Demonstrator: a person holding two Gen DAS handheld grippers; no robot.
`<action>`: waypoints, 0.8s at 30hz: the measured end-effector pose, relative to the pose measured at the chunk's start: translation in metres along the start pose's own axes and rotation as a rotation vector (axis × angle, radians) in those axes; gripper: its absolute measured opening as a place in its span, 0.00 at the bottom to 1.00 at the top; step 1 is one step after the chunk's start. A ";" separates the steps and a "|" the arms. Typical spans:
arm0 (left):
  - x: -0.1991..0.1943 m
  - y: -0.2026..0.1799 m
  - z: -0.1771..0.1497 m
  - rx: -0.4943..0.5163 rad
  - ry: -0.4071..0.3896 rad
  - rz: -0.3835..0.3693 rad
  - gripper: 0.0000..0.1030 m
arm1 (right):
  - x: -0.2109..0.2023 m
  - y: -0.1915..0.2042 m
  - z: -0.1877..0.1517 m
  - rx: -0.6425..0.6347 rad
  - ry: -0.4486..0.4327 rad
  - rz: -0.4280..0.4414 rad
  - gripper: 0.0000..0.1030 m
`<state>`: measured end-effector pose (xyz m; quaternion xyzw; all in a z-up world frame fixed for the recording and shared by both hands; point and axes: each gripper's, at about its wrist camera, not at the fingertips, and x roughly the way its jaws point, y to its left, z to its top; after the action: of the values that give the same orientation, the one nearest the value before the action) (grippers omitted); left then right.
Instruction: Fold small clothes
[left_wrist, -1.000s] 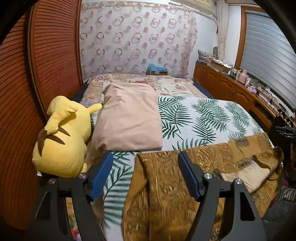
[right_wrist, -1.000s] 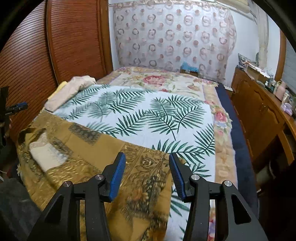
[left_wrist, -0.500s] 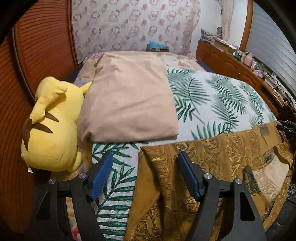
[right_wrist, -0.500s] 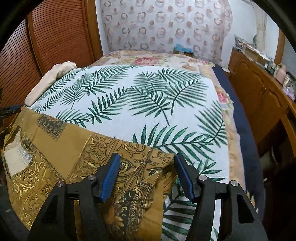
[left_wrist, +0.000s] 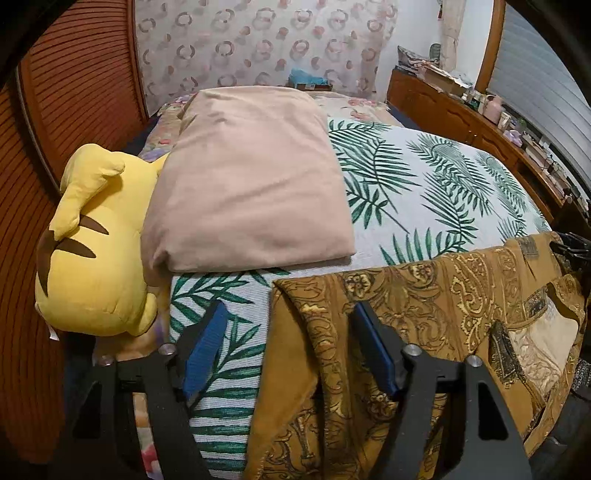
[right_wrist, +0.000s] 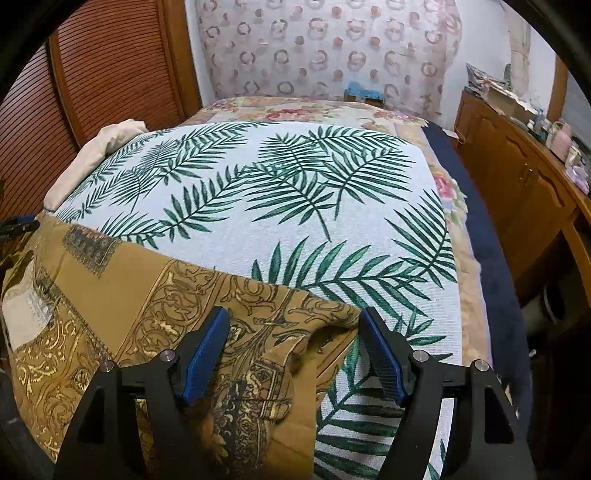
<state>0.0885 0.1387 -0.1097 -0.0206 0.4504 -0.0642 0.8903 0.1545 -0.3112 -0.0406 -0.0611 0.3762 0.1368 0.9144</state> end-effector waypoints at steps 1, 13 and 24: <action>-0.001 -0.002 0.000 0.004 0.002 -0.008 0.56 | 0.000 -0.001 -0.001 -0.003 0.003 0.003 0.73; -0.012 -0.025 -0.004 0.032 -0.022 -0.028 0.08 | -0.018 0.005 -0.009 -0.051 -0.005 0.072 0.12; -0.028 -0.026 -0.007 -0.003 -0.087 -0.033 0.08 | -0.019 -0.010 -0.007 0.012 -0.010 -0.029 0.52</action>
<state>0.0641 0.1172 -0.0894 -0.0321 0.4112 -0.0773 0.9077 0.1399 -0.3257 -0.0320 -0.0602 0.3716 0.1217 0.9184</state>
